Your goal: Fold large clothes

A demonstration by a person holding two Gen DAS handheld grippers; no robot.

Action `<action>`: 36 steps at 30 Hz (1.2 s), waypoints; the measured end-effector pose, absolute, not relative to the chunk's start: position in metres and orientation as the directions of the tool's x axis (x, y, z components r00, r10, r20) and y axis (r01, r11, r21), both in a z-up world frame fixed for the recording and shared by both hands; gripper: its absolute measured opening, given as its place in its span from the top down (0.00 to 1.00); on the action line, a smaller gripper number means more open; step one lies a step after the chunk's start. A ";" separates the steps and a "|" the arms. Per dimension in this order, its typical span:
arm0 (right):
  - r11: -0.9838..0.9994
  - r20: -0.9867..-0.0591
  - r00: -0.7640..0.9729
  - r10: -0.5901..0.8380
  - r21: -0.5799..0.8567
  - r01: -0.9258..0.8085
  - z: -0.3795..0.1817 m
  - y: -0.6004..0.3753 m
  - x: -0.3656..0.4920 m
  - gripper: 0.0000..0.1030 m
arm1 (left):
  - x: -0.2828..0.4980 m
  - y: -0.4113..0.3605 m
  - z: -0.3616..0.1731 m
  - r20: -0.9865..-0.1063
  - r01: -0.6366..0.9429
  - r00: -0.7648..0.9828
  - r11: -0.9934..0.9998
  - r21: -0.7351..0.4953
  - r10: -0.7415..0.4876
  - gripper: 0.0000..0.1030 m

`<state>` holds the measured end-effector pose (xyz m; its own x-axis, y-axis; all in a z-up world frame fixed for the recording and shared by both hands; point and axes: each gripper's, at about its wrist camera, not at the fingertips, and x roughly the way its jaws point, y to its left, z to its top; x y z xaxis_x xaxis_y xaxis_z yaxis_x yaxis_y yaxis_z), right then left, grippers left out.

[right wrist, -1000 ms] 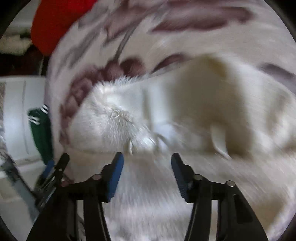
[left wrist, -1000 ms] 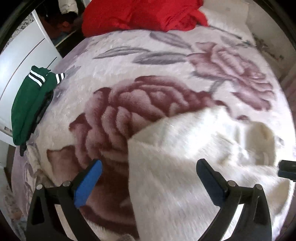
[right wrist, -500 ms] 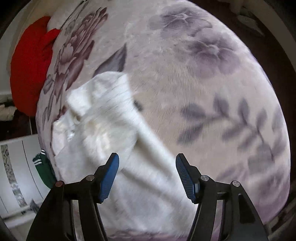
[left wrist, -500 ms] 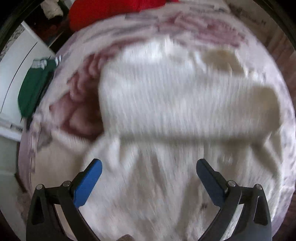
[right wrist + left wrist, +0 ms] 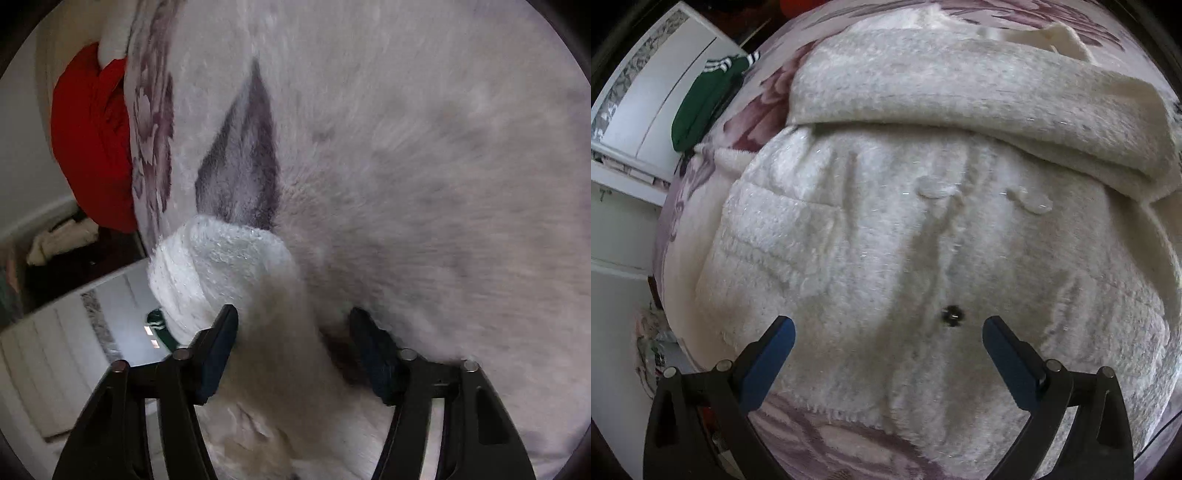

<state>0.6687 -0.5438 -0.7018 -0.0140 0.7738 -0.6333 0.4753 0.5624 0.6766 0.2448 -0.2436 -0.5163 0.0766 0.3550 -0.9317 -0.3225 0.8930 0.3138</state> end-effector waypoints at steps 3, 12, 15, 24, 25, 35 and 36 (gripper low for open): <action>0.709 -0.771 0.030 0.636 0.600 0.370 -0.671 -0.542 0.679 0.93 | 0.242 -0.255 -0.516 -0.933 -0.296 0.085 0.903 0.312 0.350 0.00; 0.763 -0.771 -0.112 0.627 0.579 0.287 -0.634 -0.553 0.679 0.61 | 0.223 -0.328 -0.506 -0.983 -0.176 0.112 0.976 0.125 0.146 0.00; 0.807 -0.802 -0.132 0.583 0.552 0.209 -0.602 -0.581 0.658 0.41 | 0.209 -0.375 -0.510 -0.996 -0.103 0.089 0.995 -0.007 0.003 0.00; 0.791 -0.780 -0.160 0.605 0.565 0.236 -0.612 -0.670 0.589 0.33 | 0.193 -0.478 -0.577 -1.000 -0.012 0.004 1.000 0.012 0.012 0.23; 0.776 -0.767 -0.155 0.623 0.581 0.243 -0.617 -0.671 0.588 0.33 | 0.192 -0.476 -0.577 -0.998 -0.020 0.026 0.998 0.060 0.060 0.40; 0.574 -0.561 -0.126 0.818 0.785 0.231 -0.681 -0.576 0.630 0.32 | 0.166 -0.413 -0.488 -0.970 -0.133 0.236 0.991 0.023 0.055 0.83; 0.566 -0.550 -0.137 0.824 0.787 0.245 -0.687 -0.567 0.632 0.32 | 0.163 -0.413 -0.480 -0.965 -0.140 0.255 0.990 0.019 0.054 0.83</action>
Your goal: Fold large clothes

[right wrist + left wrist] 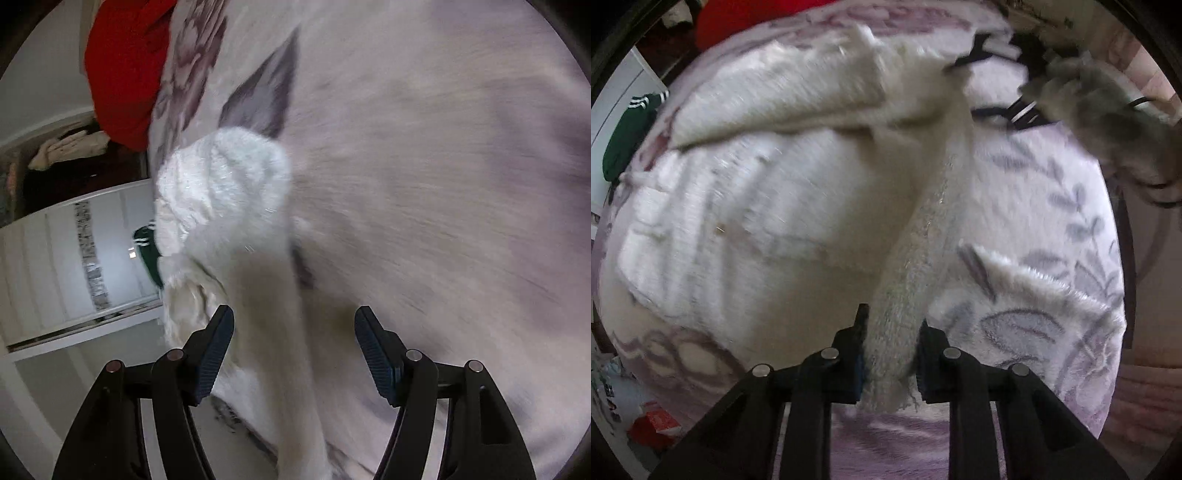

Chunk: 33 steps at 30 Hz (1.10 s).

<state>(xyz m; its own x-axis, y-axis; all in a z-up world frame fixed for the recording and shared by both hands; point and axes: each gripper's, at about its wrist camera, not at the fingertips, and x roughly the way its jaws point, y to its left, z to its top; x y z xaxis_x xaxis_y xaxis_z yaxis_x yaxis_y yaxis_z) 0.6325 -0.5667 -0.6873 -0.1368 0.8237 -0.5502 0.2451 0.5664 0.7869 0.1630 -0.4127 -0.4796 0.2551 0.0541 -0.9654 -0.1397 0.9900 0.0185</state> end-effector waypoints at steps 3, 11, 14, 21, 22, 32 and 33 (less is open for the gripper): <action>0.522 -0.514 -0.107 0.851 0.805 0.281 -0.696 -0.543 0.637 0.55 | 0.161 -0.392 -0.461 -0.957 -0.161 0.286 0.987 0.002 0.048 0.84; 0.637 -0.636 -0.043 0.771 0.765 0.096 -0.572 -0.473 0.636 0.89 | 0.162 -0.300 -0.406 -0.927 -0.290 0.375 0.949 -0.124 -0.006 0.85; 0.701 -0.700 -0.046 0.713 0.713 0.009 -0.514 -0.410 0.637 0.89 | 0.155 -0.239 -0.393 -0.917 -0.355 0.396 0.915 -0.189 -0.035 0.85; 0.852 -0.865 -0.089 0.494 0.502 -0.147 -0.483 -0.184 0.639 0.89 | 0.142 -0.069 -0.427 -0.919 -0.555 0.384 0.772 -0.310 -0.093 0.85; 0.866 -0.882 -0.096 0.461 0.471 -0.166 -0.488 -0.154 0.638 0.89 | 0.140 -0.047 -0.437 -0.918 -0.575 0.382 0.751 -0.324 -0.104 0.85; 0.947 -0.979 -0.125 0.163 0.190 -0.258 -0.569 0.009 0.625 0.83 | 0.142 0.075 -0.559 -0.877 -0.643 0.321 0.598 -0.479 -0.357 0.78; 0.942 -0.975 -0.141 0.172 0.204 -0.265 -0.572 0.011 0.625 0.69 | 0.141 0.079 -0.559 -0.859 -0.638 0.330 0.579 -0.508 -0.391 0.76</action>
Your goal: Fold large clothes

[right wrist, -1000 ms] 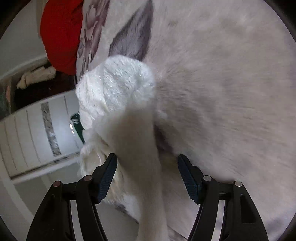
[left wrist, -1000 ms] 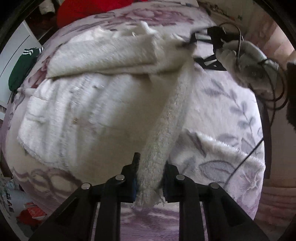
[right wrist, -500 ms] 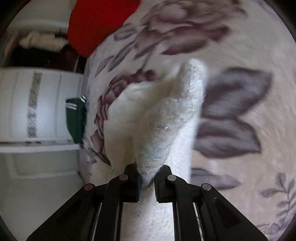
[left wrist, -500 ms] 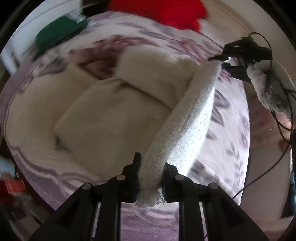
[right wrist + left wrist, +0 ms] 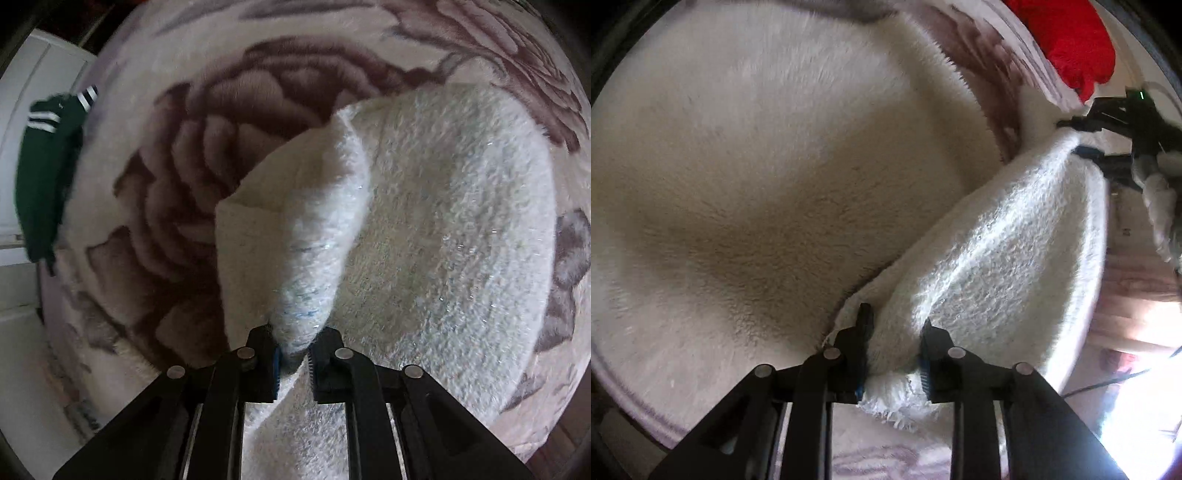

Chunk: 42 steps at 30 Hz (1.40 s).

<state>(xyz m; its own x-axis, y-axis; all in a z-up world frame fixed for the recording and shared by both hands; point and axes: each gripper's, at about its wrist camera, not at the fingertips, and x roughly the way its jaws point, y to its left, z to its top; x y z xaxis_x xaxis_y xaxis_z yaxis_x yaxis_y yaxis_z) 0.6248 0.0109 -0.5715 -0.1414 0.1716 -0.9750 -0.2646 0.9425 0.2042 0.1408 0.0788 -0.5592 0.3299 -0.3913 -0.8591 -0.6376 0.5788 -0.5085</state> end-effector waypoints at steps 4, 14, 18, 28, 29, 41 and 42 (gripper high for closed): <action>0.886 -0.899 -0.217 0.381 0.422 -0.194 -0.549 -0.018 0.627 0.43 | 0.145 0.089 -0.541 -0.827 -0.617 0.302 0.564 -0.549 -0.475 0.52; 0.890 -0.890 -0.034 0.455 0.453 0.048 -0.511 -0.202 0.637 0.30 | 0.278 0.091 -0.477 -0.800 -0.432 0.365 0.674 -0.599 -0.476 0.42; 0.885 -0.891 0.004 0.454 0.451 0.120 -0.545 -0.255 0.652 0.30 | 0.391 0.078 -0.498 -0.782 -0.374 0.369 0.690 -0.619 -0.501 0.42; 0.809 -0.822 0.019 0.569 0.563 0.167 -0.617 -0.252 0.694 0.30 | 0.480 0.035 -0.504 -0.818 -0.232 0.422 0.825 -0.515 -0.392 0.89; 0.810 -0.822 0.017 0.569 0.564 0.162 -0.619 -0.251 0.696 0.30 | 0.472 0.040 -0.493 -0.804 -0.236 0.453 0.818 -0.525 -0.386 0.89; 0.854 -0.853 0.048 0.519 0.520 0.004 -0.576 -0.208 0.702 0.30 | 0.463 0.105 -0.579 -0.804 -0.411 0.376 0.694 -0.591 -0.461 0.83; 0.851 -0.850 0.048 0.525 0.524 -0.025 -0.568 -0.203 0.701 0.30 | 0.460 0.109 -0.574 -0.789 -0.423 0.386 0.668 -0.612 -0.478 0.80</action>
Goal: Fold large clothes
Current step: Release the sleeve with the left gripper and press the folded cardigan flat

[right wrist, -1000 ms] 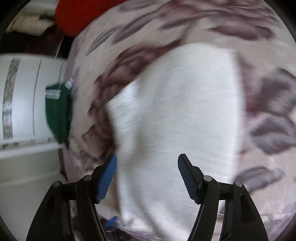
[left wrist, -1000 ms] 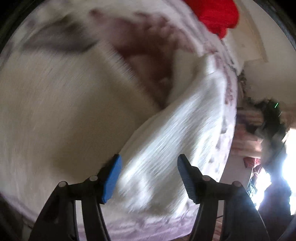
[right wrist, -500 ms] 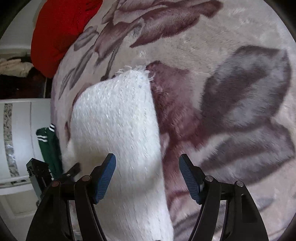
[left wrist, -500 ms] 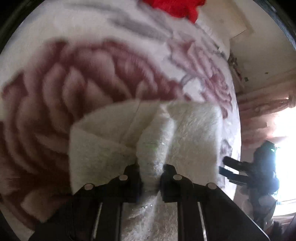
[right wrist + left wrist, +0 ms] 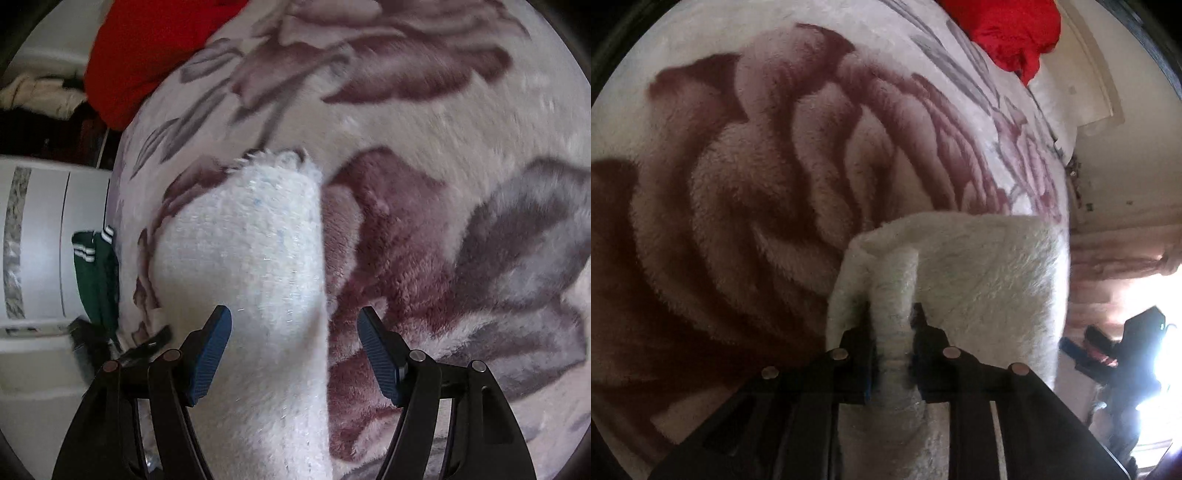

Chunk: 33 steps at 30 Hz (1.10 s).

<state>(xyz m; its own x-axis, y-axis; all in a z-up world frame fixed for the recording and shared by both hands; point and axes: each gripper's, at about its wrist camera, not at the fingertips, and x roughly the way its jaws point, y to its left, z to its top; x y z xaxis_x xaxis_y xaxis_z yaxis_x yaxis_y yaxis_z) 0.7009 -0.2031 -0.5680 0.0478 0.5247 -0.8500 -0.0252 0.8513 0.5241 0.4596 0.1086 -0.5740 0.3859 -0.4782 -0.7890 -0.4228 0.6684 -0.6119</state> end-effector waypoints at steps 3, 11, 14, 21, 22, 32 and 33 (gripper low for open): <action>0.841 -0.848 -0.020 0.529 0.528 -0.120 -0.552 -0.173 0.682 0.30 | 0.448 0.114 -0.544 -0.797 -0.448 0.382 0.661 -0.602 -0.468 0.64; 0.781 -0.891 -0.273 0.362 0.450 -0.433 -0.579 -0.050 0.594 0.57 | 0.381 0.099 -0.489 -0.926 -0.428 0.329 0.844 -0.323 -0.188 0.56; 0.811 -0.934 -0.228 0.274 0.352 -0.468 -0.617 -0.019 0.591 0.57 | 0.333 0.103 -0.512 -0.973 -0.484 0.221 0.858 -0.171 -0.069 0.56; 0.814 -0.920 -0.180 0.349 0.392 -0.428 -0.548 -0.036 0.596 0.55 | 0.216 0.120 -0.547 -0.997 -0.672 0.078 0.739 -0.048 0.006 0.56; 0.807 -0.902 -0.169 0.398 0.432 -0.403 -0.534 -0.045 0.596 0.55 | 0.204 0.121 -0.552 -0.998 -0.684 0.069 0.728 -0.044 0.004 0.56; 0.884 -0.968 -0.161 0.195 0.244 -0.399 -0.613 0.018 0.578 0.57 | 0.193 0.129 -0.591 -0.986 -0.633 0.167 0.763 -0.130 -0.029 0.28; 0.890 -0.978 -0.143 0.155 0.201 -0.408 -0.619 0.033 0.576 0.56 | 0.193 0.132 -0.592 -0.978 -0.627 0.197 0.758 -0.181 -0.071 0.02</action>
<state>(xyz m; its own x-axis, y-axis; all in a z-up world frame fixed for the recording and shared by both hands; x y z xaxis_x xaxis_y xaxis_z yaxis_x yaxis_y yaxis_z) 0.5765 0.0335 -0.6186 -0.1429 0.1547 -0.9776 -0.4084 0.8905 0.2006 0.1927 0.1319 -0.5925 0.1968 -0.0712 -0.9779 -0.6270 0.7576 -0.1813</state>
